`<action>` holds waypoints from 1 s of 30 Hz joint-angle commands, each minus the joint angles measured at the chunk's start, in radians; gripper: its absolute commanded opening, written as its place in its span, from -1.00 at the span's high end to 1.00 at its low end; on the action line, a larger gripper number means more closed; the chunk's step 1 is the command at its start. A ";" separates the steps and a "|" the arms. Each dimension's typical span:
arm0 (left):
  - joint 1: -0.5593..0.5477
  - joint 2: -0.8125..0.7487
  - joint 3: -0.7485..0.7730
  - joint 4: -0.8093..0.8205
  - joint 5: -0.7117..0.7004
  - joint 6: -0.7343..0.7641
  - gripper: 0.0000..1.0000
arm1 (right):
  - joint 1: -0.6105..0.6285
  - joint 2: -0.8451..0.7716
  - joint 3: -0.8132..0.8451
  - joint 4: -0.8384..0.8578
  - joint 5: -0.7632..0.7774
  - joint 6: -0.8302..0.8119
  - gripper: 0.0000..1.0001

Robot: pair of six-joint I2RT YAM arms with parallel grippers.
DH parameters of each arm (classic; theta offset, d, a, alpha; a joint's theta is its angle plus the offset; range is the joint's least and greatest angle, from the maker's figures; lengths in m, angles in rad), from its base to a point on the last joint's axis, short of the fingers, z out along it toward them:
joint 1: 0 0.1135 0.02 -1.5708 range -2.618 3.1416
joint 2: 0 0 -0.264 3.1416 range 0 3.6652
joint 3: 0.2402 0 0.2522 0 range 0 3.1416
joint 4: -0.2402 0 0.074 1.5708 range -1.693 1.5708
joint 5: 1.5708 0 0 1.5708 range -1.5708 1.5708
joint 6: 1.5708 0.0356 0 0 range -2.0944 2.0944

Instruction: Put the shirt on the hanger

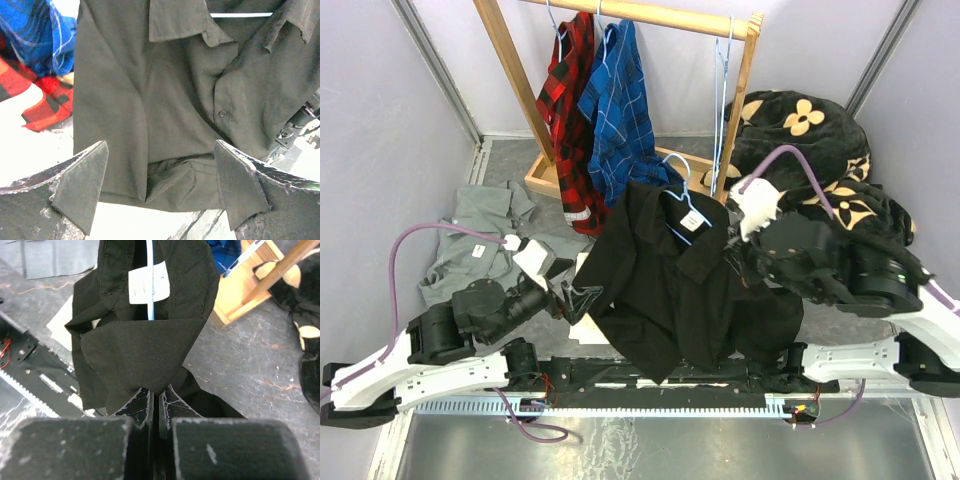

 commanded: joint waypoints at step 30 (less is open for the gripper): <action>-0.001 0.028 -0.022 -0.119 -0.150 -0.308 -0.90 | -0.013 0.584 0.591 0.295 0.709 -0.081 1.00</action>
